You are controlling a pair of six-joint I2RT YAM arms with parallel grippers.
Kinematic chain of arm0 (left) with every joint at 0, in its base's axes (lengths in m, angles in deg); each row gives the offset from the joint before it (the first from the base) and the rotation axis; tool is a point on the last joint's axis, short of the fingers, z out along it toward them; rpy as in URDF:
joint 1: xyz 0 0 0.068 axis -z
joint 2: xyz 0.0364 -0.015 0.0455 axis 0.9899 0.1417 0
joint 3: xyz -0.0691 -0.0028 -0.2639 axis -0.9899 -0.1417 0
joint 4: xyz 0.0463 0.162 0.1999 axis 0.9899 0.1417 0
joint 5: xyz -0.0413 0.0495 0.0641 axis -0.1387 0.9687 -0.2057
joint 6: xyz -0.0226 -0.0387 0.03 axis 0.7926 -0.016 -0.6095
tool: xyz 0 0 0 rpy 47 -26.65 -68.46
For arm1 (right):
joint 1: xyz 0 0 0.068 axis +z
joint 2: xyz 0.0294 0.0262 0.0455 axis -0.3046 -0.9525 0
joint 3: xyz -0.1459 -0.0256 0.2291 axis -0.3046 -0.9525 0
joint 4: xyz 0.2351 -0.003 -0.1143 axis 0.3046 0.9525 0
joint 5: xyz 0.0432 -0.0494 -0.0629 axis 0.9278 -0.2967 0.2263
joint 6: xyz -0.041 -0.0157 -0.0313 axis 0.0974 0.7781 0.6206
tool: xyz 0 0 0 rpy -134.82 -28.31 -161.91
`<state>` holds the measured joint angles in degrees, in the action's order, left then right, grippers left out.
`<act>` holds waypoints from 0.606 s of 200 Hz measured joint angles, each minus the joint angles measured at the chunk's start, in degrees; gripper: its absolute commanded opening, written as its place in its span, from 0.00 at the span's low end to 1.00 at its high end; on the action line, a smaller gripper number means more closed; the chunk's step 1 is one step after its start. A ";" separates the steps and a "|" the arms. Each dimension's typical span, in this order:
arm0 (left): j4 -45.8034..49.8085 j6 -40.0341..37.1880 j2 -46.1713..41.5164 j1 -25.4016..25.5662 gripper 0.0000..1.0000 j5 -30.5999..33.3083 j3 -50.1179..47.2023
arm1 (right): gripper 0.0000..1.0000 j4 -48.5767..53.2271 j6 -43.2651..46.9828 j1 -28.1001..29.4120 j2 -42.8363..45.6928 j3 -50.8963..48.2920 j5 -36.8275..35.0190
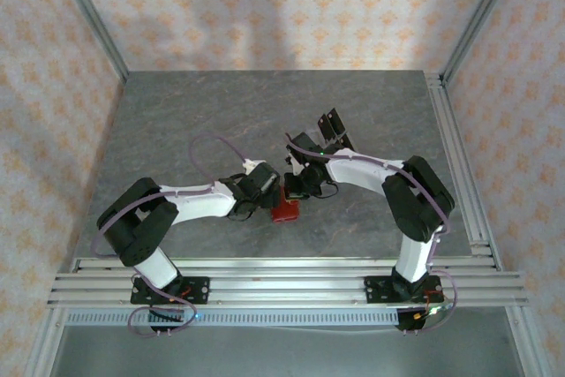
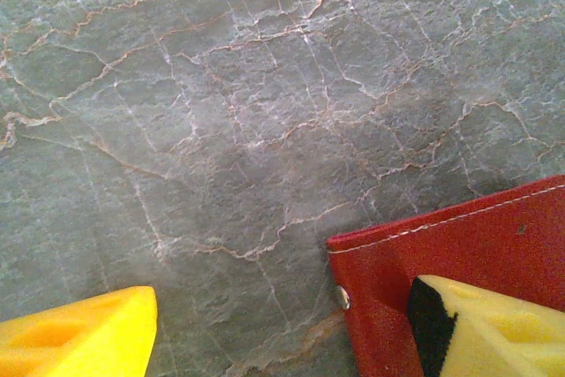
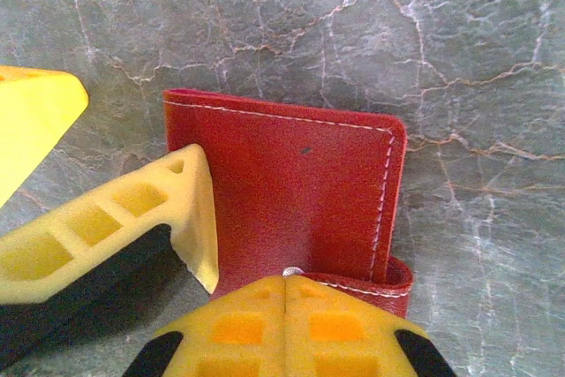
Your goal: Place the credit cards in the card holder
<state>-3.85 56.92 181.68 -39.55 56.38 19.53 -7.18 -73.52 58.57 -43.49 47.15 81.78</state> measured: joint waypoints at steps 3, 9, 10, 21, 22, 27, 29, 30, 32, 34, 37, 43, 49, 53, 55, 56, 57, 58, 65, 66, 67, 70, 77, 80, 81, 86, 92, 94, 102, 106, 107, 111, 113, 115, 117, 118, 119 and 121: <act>0.00 0.00 0.00 0.00 0.76 0.00 0.00 | 0.00 0.00 0.00 0.00 0.00 0.02 0.02; 0.00 0.00 0.00 0.00 0.76 0.00 0.00 | 0.00 0.00 0.00 0.00 0.00 0.09 0.02; 0.00 0.00 0.00 0.00 0.76 0.00 0.00 | 0.00 0.00 0.00 0.00 0.00 0.09 0.02; -0.02 0.00 0.00 0.00 0.76 0.00 0.00 | 0.00 -0.11 -0.02 0.00 0.00 0.13 0.04; -0.02 0.00 0.00 0.00 0.76 0.00 0.00 | 0.00 -0.11 -0.02 0.00 0.00 0.13 0.04; -0.02 0.00 0.00 0.00 0.76 0.00 0.00 | 0.00 -0.15 -0.02 0.00 0.00 0.13 0.07; -0.02 0.00 0.00 0.00 0.76 0.00 0.00 | 0.00 -0.17 -0.02 0.00 0.00 0.13 0.09; -0.02 0.00 0.00 0.00 0.76 0.00 0.00 | 0.00 -0.20 -0.02 0.00 -0.02 0.13 0.11; -0.02 0.00 0.00 0.00 0.76 0.00 0.00 | 0.00 -0.22 -0.02 0.00 -0.02 0.13 0.13; -0.02 0.00 0.00 0.00 0.76 0.00 0.00 | 0.00 -0.24 -0.04 0.00 -0.02 0.13 0.15; -0.02 0.00 0.00 0.00 0.76 0.00 0.00 | 0.00 -0.31 -0.07 0.00 -0.07 0.13 0.17; -0.04 0.00 0.00 0.00 0.76 0.00 -0.02 | 0.00 -0.44 -0.22 0.00 -0.09 0.13 0.20; -0.07 0.00 0.00 0.00 0.75 0.00 -0.04 | 0.00 -0.55 -0.26 0.00 -0.15 0.13 0.26; -0.07 0.00 0.00 0.00 0.75 0.00 -0.07 | 0.00 -0.66 -0.44 0.00 -0.22 0.15 0.31; -0.07 0.00 0.02 0.00 0.76 0.00 -0.07 | 0.00 -0.68 -0.39 0.02 -0.28 0.17 0.35; -0.07 0.00 0.02 0.00 0.76 0.00 -0.07 | 0.00 -0.68 -0.42 0.02 -0.33 0.20 0.39; -0.07 0.00 0.02 0.00 0.75 0.00 -0.07 | 0.00 -0.66 -0.44 0.02 -0.33 0.22 0.42; -0.09 0.00 0.02 0.00 0.76 0.00 -0.07 | 0.00 -0.66 -0.46 0.02 -0.37 0.24 0.42; -0.09 0.00 0.04 0.00 0.76 0.02 -0.07 | 0.00 -0.83 -0.46 0.02 -0.59 0.33 0.46; -0.09 0.00 0.04 0.00 0.76 0.02 -0.07 | 0.00 -0.83 -0.46 0.02 -0.66 0.35 0.46; -0.09 0.00 0.04 0.00 0.76 0.00 -0.07 | 0.00 -0.85 -0.46 0.04 -0.68 0.37 0.46; -0.11 0.00 0.04 0.00 0.76 0.02 -0.07 | 0.00 -0.87 -0.46 0.07 -0.81 0.46 0.46; -0.11 0.00 0.04 0.00 0.75 0.02 -0.07 | 0.00 -1.01 -0.48 0.07 -1.07 0.57 0.48; -0.11 0.00 0.04 0.00 0.76 0.02 -0.07 | 0.00 -1.07 -0.48 0.07 -1.16 0.61 0.50; -0.11 0.00 0.04 0.00 0.75 0.00 -0.07 | 0.00 -1.07 -0.48 0.07 -1.18 0.61 0.50; -0.11 0.00 0.04 0.00 0.75 0.02 -0.07 | 0.00 -1.07 -0.57 0.07 -1.36 0.72 0.61; -0.11 0.00 0.04 0.00 0.75 0.02 -0.07 | 0.00 -1.11 -0.63 0.11 -1.60 0.79 0.66; -0.11 0.00 0.04 0.00 0.75 0.02 -0.07 | 0.00 -1.16 -0.63 0.11 -1.64 0.81 0.63; -0.17 0.00 0.04 0.00 0.75 0.02 -0.09 | 0.00 -1.29 -0.63 0.13 -1.84 0.83 0.66; -0.20 0.00 0.04 0.00 0.75 0.02 -0.11 | 0.00 -1.31 -0.63 0.13 -1.90 0.85 0.68; -0.22 0.00 0.04 0.00 0.75 0.02 -0.11 | 0.00 -1.33 -0.63 0.13 -1.90 0.85 0.68; -0.22 0.00 0.04 0.00 0.75 0.02 -0.11 | 0.00 -1.40 -0.63 0.15 -1.95 0.85 0.68; -0.22 0.00 0.04 0.00 0.75 0.02 -0.11 | 0.00 -1.42 -0.63 0.15 -1.95 0.85 0.68; -0.24 0.00 0.04 0.00 0.75 0.02 -0.11 | 0.00 -1.44 -0.66 0.15 -1.97 0.85 0.68; -0.24 0.00 0.04 0.00 0.75 0.02 -0.11 | 0.00 -1.46 -0.63 0.15 -1.97 0.85 0.70; -0.24 0.00 0.04 0.00 0.75 0.02 -0.11 | 0.00 -1.46 -0.63 0.15 -1.97 0.85 0.70; -0.24 0.00 0.04 0.00 0.75 0.00 -0.11 | 0.00 -1.49 -0.63 0.15 -1.99 0.85 0.70; -0.24 0.00 0.04 0.00 0.75 0.02 -0.11 | 0.00 -1.49 -0.63 0.15 -1.99 0.85 0.70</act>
<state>-4.09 56.92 181.72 -39.55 56.40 19.42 -8.66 -74.15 58.73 -45.48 48.00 82.48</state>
